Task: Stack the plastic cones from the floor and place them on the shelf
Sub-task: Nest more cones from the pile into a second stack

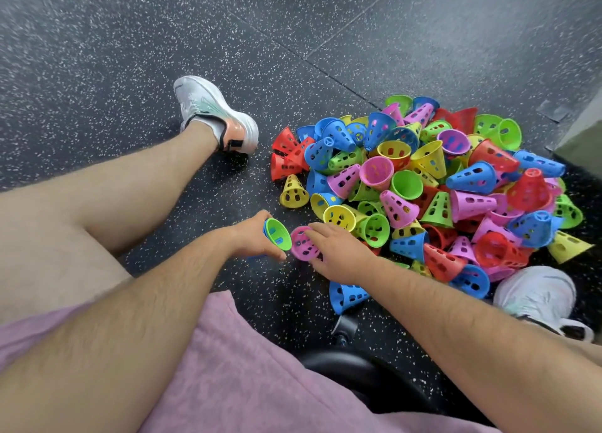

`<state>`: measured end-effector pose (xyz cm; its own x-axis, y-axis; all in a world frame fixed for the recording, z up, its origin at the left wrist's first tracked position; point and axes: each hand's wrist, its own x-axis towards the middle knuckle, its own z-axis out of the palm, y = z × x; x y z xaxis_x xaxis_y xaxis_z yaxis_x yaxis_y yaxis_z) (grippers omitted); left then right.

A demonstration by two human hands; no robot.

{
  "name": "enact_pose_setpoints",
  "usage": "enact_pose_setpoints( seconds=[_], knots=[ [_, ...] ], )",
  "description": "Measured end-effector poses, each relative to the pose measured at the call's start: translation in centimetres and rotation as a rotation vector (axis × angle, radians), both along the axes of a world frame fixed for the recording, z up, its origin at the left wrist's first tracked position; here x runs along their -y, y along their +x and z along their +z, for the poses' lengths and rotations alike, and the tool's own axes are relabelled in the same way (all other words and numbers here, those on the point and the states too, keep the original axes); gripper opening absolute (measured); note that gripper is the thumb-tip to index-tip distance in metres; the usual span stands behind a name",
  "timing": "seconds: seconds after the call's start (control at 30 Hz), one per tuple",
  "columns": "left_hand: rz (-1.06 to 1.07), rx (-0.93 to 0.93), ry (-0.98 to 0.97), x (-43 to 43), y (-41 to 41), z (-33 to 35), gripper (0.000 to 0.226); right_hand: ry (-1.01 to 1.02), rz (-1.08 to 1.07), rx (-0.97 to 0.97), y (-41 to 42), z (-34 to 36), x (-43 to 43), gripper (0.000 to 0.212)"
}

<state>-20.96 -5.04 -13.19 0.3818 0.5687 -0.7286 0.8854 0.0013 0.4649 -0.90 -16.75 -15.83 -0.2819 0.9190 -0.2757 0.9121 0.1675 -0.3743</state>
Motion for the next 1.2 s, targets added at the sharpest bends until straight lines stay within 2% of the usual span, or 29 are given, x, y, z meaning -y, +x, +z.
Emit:
enact_pose_setpoints(
  seconds=[0.13, 0.37, 0.47, 0.6, 0.8, 1.0, 1.07, 1.2],
  knots=[
    [0.045, 0.045, 0.036, -0.2, -0.1, -0.1, 0.075, 0.017, -0.119, -0.035, 0.5, 0.6, -1.0, 0.068],
    [0.088, 0.111, 0.092, -0.6, 0.2, 0.4, 0.077, 0.174, -0.325, -0.137, 1.8, 0.9, -2.3, 0.032],
    [0.072, 0.135, 0.114, -0.2, 0.6, 0.4, 0.076, 0.207, -0.364, -0.108, 2.1, 1.3, -2.4, 0.032],
    [0.041, 0.185, 0.099, 0.3, 1.2, 0.1, 0.073, 0.159, -0.310, -0.152, 2.0, 1.9, -2.4, 0.037],
    [0.037, 0.286, 0.093, 1.2, 2.4, 0.7, 0.075, 0.199, -0.144, -0.172, 1.8, 2.2, -1.1, 0.029],
    [0.005, 0.306, 0.081, 1.7, 3.2, 0.8, 0.073, 0.043, -0.099, -0.186, 3.0, 3.1, 0.5, 0.055],
    [-0.024, 0.288, 0.074, 2.1, 3.5, 0.8, 0.073, 0.053, -0.087, -0.162, 3.7, 3.2, 1.1, 0.052],
    [-0.103, 0.242, 0.051, 2.9, 4.1, 0.6, 0.075, 0.195, -0.049, -0.088, 5.5, 2.8, 2.7, 0.024]
  ],
)
